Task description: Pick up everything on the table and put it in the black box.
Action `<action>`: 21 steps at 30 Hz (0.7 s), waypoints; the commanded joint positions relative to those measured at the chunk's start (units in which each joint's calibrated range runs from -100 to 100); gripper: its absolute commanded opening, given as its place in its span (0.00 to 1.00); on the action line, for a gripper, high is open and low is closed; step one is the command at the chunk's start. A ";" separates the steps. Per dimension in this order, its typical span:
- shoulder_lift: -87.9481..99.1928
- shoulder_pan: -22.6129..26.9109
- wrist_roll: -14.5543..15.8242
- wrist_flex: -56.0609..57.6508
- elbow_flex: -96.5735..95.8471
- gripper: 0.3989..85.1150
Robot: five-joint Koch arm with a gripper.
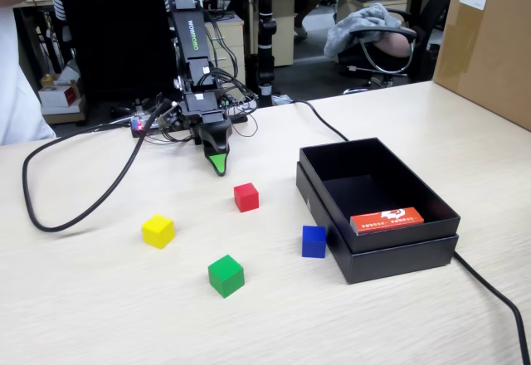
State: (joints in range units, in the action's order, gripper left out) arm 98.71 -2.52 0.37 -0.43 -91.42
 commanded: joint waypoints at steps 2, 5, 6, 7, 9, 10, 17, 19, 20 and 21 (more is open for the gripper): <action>-0.43 -1.07 1.86 12.22 10.64 0.57; -2.26 -1.86 1.86 24.66 20.52 0.58; -3.18 -2.20 1.86 26.39 22.79 0.57; -4.21 -2.64 1.81 28.37 25.24 0.57; -7.54 -3.76 1.71 33.64 31.49 0.57; -10.29 -4.44 1.66 36.84 35.12 0.56; -30.26 -7.62 1.56 51.70 56.88 0.56; -40.24 -8.55 1.56 56.11 65.85 0.56; -43.80 -8.99 1.56 56.97 68.84 0.56; -47.36 -9.47 1.61 57.66 71.75 0.56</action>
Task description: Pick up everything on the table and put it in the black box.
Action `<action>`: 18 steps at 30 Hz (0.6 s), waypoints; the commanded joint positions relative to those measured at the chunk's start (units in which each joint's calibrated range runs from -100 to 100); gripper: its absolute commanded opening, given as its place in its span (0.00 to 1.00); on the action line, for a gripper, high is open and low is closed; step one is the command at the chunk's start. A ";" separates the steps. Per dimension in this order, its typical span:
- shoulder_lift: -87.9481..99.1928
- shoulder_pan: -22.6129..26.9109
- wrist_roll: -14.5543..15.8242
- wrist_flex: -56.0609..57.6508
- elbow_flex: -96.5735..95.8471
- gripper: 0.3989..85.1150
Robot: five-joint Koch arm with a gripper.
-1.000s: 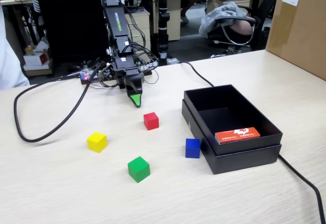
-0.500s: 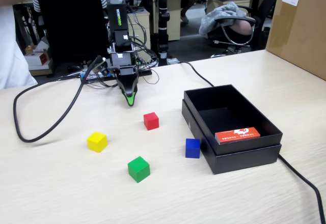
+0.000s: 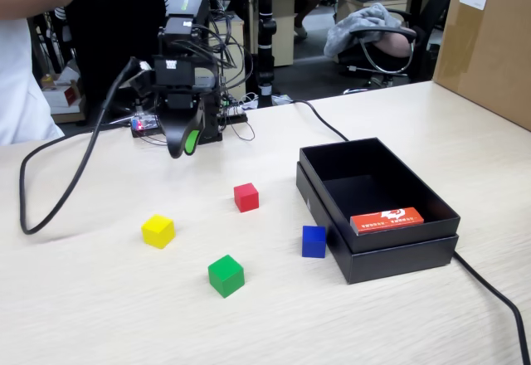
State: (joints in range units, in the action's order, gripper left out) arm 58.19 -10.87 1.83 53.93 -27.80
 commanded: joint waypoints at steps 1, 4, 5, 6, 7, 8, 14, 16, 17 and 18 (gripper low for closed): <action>-10.05 -1.51 0.24 3.91 10.93 0.56; -18.89 -2.44 0.78 5.38 18.55 0.56; -22.22 -2.54 0.98 6.16 21.18 0.56; -30.82 -2.88 1.86 6.42 27.25 0.56; -33.80 -2.93 2.10 6.42 29.25 0.56; -36.33 -2.98 2.20 6.42 30.97 0.56; -49.98 -3.47 2.59 6.42 40.31 0.56; -53.54 -3.66 2.59 6.42 42.57 0.56; -55.49 -3.76 2.59 6.42 43.75 0.56; -57.10 -3.81 2.59 6.42 44.66 0.56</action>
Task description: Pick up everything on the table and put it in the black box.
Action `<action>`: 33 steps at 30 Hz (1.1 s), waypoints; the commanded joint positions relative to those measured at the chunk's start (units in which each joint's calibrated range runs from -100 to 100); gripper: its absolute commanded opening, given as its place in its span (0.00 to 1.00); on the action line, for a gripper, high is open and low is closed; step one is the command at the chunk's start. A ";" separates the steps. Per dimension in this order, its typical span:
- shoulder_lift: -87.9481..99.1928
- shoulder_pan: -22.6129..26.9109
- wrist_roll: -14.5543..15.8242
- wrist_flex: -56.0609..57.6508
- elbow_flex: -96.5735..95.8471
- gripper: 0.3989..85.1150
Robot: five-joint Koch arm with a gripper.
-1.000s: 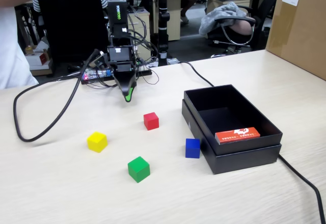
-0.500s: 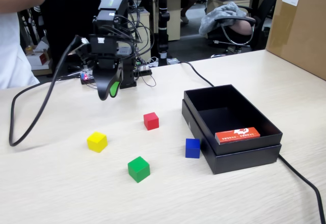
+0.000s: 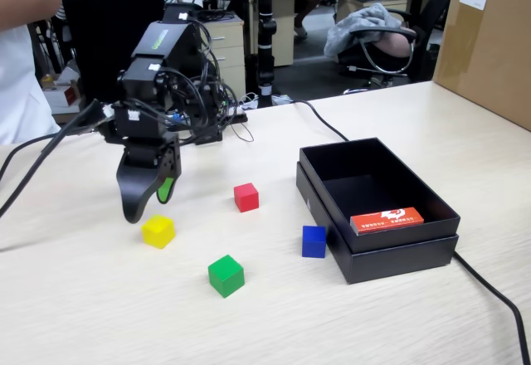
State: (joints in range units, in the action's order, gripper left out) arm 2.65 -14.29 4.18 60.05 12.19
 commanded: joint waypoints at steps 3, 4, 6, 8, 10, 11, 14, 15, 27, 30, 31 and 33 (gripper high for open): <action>-5.46 -0.54 0.24 0.30 6.49 0.56; -6.15 -0.54 0.24 0.30 6.67 0.56; -7.65 -0.54 0.29 0.30 7.12 0.56; -9.14 -0.54 0.29 0.30 7.58 0.56; -10.05 -0.54 0.29 0.30 7.76 0.56; -11.32 -0.54 0.49 0.30 7.94 0.56; -12.35 -0.39 0.73 0.39 7.94 0.56; -12.46 -0.34 0.98 0.30 7.94 0.56; -13.84 0.68 1.17 0.30 7.58 0.36; -13.84 0.78 1.12 0.30 7.58 0.33; -13.84 0.78 1.12 0.30 7.67 0.23; -13.50 0.68 1.12 0.21 8.03 0.03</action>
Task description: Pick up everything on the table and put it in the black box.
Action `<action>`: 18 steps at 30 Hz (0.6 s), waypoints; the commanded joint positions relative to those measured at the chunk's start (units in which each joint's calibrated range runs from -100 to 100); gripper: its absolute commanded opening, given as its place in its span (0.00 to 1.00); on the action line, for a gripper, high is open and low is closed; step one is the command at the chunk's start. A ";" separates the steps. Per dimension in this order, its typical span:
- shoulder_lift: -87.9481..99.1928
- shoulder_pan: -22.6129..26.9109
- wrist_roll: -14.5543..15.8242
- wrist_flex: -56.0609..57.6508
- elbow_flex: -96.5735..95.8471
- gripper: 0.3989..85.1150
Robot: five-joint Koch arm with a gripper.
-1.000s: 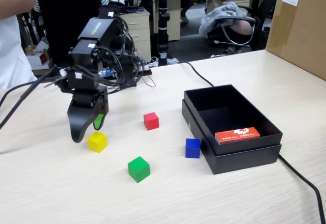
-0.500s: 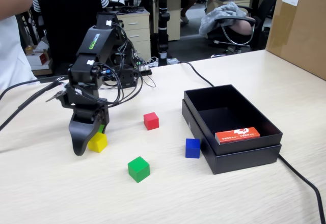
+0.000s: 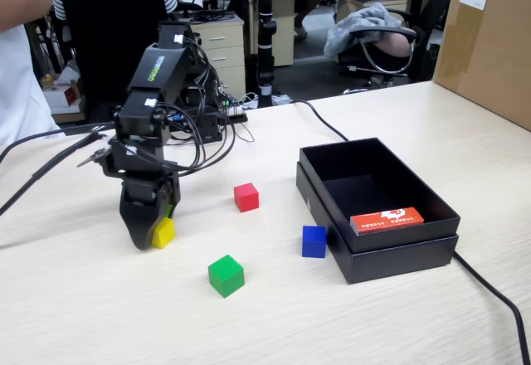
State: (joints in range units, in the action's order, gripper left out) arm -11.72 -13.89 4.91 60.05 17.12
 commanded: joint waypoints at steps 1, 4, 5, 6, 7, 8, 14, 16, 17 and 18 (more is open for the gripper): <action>1.10 0.29 0.39 0.13 3.19 0.00; 3.97 0.29 0.24 0.13 1.83 0.00; 7.30 0.34 0.20 0.13 0.38 0.00; 11.20 0.54 0.15 0.13 -0.80 0.00; 13.61 0.73 0.05 0.13 -1.25 0.00; 16.02 0.93 -0.10 0.13 -1.70 0.00; 37.59 5.32 -2.15 0.13 -6.33 0.00; 45.16 8.01 -2.98 0.13 -9.95 0.00; 48.95 9.72 -3.27 -0.05 -11.95 0.01; 52.39 11.58 -3.42 -0.22 -13.76 0.01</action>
State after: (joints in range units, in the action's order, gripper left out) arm 30.10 -5.64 2.66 60.28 3.42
